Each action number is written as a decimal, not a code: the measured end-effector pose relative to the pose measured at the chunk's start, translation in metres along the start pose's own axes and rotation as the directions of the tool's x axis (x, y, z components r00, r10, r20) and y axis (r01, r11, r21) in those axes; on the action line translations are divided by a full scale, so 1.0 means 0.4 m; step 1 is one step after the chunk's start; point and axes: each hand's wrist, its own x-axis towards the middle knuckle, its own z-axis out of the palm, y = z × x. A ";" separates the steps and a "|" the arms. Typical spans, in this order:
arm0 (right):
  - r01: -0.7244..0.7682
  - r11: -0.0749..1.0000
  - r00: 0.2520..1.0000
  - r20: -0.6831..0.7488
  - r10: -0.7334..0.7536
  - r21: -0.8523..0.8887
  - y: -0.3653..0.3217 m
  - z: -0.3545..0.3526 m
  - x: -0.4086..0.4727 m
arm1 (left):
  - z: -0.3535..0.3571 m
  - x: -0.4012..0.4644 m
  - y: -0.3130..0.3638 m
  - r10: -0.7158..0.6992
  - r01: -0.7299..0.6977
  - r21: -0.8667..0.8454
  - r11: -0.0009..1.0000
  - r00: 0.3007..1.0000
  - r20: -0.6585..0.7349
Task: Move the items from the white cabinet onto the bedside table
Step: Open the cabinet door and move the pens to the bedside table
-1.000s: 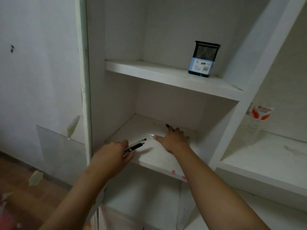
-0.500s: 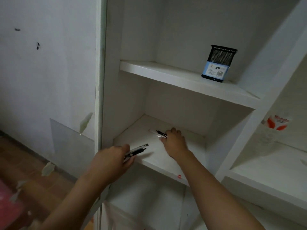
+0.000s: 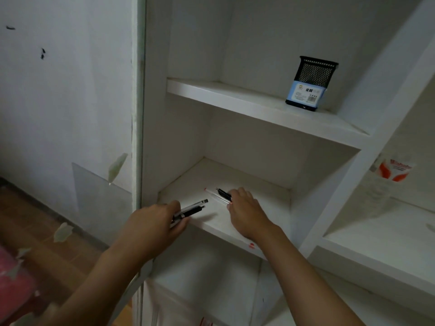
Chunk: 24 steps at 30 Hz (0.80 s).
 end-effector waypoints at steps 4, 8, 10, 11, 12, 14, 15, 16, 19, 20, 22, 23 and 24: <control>0.040 0.999 0.999 -0.007 -0.039 0.031 -0.014 -0.009 -0.049 | -0.004 -0.004 -0.002 -0.012 0.012 -0.001 1.000 1.000 -0.010; 0.033 0.999 0.999 0.003 -0.033 0.036 -0.031 -0.016 -0.069 | -0.006 -0.010 -0.008 -0.037 0.037 0.008 0.999 0.999 -0.012; 0.014 0.999 1.000 0.014 -0.015 0.052 -0.042 -0.019 -0.060 | -0.008 -0.011 -0.011 -0.037 0.037 0.013 0.999 0.999 -0.014; 0.016 0.998 1.000 0.017 -0.017 0.053 -0.047 -0.019 -0.055 | -0.009 -0.011 -0.012 -0.043 0.043 0.007 0.999 0.999 -0.016; 0.025 0.998 0.999 0.018 -0.026 0.052 -0.052 -0.017 -0.050 | -0.011 -0.010 -0.014 -0.050 0.050 -0.003 0.999 0.999 -0.015; 0.049 0.997 0.999 0.013 -0.050 0.058 -0.061 -0.013 -0.049 | -0.014 -0.013 -0.018 -0.055 0.055 -0.024 0.998 0.998 -0.002; 0.062 0.996 0.998 0.007 -0.062 0.059 -0.064 -0.012 -0.052 | -0.014 -0.016 -0.019 -0.052 0.052 -0.028 0.998 0.999 0.004; 0.075 0.996 0.997 -0.002 -0.075 0.054 -0.066 -0.012 -0.058 | -0.014 -0.019 -0.022 -0.047 0.048 -0.026 0.999 0.999 0.005; 0.100 0.995 0.994 -0.042 -0.099 0.016 -0.073 -0.014 -0.082 | -0.010 -0.033 -0.028 -0.043 0.043 -0.014 0.999 0.999 0.002; 0.099 0.995 0.993 -0.056 -0.099 0.004 -0.074 -0.012 -0.090 | -0.008 -0.037 -0.030 -0.047 0.047 -0.012 0.999 0.999 0.007; 0.095 0.995 0.992 -0.078 -0.098 -0.040 -0.078 -0.007 -0.106 | -0.005 -0.045 -0.033 -0.056 0.056 -0.016 0.998 0.998 0.025; 0.098 0.992 0.990 -0.090 -0.105 -0.075 -0.079 -0.004 -0.112 | -0.002 -0.048 -0.034 -0.059 0.060 -0.022 0.998 0.998 0.031; 0.104 0.988 0.987 -0.109 -0.117 -0.112 -0.080 0.000 -0.117 | 0.001 -0.051 -0.035 -0.060 0.061 -0.028 0.998 0.998 0.034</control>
